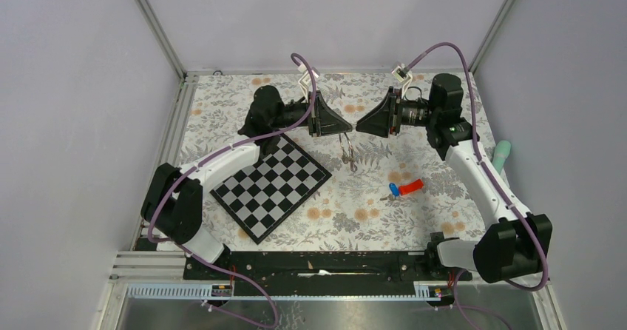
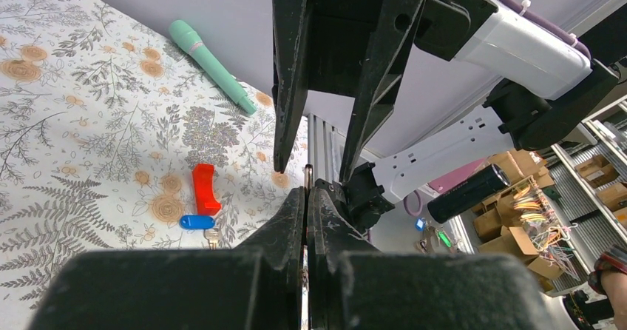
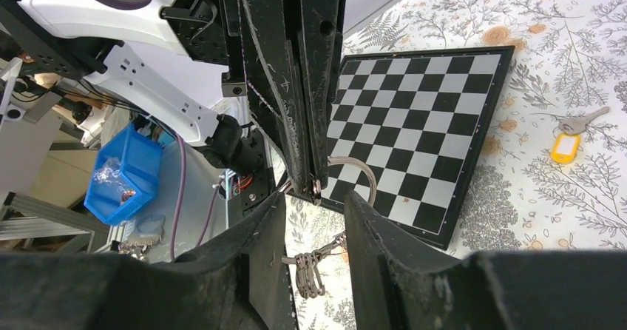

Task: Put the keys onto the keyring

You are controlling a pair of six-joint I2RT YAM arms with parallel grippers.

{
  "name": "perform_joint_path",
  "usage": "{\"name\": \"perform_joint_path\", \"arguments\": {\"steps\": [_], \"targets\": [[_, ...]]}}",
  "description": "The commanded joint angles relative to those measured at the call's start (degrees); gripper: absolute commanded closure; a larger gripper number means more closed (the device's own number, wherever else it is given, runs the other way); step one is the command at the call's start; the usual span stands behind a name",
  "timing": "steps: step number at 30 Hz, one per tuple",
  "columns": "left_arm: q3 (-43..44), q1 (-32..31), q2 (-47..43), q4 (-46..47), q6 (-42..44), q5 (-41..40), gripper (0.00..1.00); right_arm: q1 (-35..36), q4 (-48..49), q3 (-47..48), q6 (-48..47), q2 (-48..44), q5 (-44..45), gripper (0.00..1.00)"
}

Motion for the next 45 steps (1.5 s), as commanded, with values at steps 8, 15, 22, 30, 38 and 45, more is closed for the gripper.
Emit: {"name": "perform_joint_path", "arguments": {"steps": [8, 15, 22, 30, 38, 45], "targets": [[-0.3, 0.2, -1.6, 4.6, -1.5, -1.8, 1.0, -0.1, 8.6, -1.3, 4.6, 0.3, -3.1, 0.68], [-0.4, 0.2, -1.7, 4.5, -1.4, -1.8, 1.0, -0.1, 9.6, -2.8, 4.9, 0.4, -3.2, 0.69], [-0.6, 0.2, -1.7, 4.8, -1.6, -1.9, 1.0, 0.2, 10.6, -3.2, 5.7, 0.6, -3.4, 0.7], [-0.6, 0.2, -1.8, 4.9, -1.6, -2.0, 1.0, 0.8, 12.8, -3.6, 7.7, 1.1, -4.1, 0.75], [-0.7, 0.2, -1.7, 5.0, -1.5, -1.9, 1.0, 1.6, 13.3, -3.7, 7.9, 1.6, -4.6, 0.8], [-0.9, 0.2, -1.9, 5.1, -1.5, -1.9, 1.0, 1.7, 13.4, -3.8, 7.9, 1.5, -4.7, 0.86]]}}
